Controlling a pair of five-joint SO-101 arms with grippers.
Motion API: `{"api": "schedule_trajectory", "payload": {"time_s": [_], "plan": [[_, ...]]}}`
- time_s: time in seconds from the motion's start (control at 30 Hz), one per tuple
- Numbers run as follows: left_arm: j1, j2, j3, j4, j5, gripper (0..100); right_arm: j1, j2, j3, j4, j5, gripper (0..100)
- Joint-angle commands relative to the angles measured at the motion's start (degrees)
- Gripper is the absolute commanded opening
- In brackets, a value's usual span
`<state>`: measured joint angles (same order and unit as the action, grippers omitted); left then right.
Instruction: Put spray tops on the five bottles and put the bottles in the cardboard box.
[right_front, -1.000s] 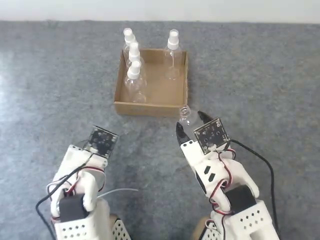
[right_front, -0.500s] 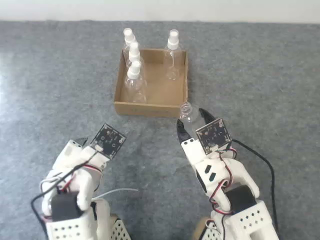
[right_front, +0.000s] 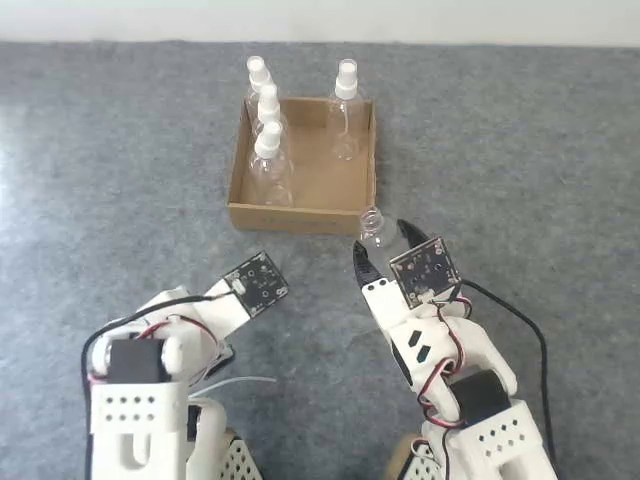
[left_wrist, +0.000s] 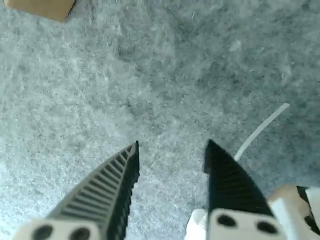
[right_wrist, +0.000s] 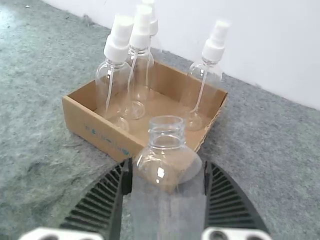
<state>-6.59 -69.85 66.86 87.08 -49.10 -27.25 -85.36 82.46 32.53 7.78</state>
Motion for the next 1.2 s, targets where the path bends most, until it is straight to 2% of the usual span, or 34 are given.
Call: {"api": "schedule_trajectory", "payload": {"time_s": [0.0,0.1,0.37,0.57,0.87,1.17], "plan": [[0.8,3.9,-4.7,0.8,-0.4,26,0.6,-1.1,-0.6,-1.5,-0.4,10.3],[0.9,7.2,-6.0,1.6,-1.1,26,0.6,-1.1,-0.1,-2.3,-0.4,10.3],[0.9,21.0,-9.9,4.9,-8.2,26,0.6,-1.1,-0.1,-2.2,-0.4,10.3],[1.0,25.0,-9.5,5.2,-13.9,26,0.7,-1.1,-0.1,-2.2,-0.4,10.3],[6.2,31.4,-5.8,-1.1,-10.4,22,0.7,-1.1,-0.2,-2.2,-0.4,10.4],[5.9,35.3,-1.5,-7.5,-10.2,20,0.7,-1.1,-0.2,-2.2,-0.4,10.4]]}}
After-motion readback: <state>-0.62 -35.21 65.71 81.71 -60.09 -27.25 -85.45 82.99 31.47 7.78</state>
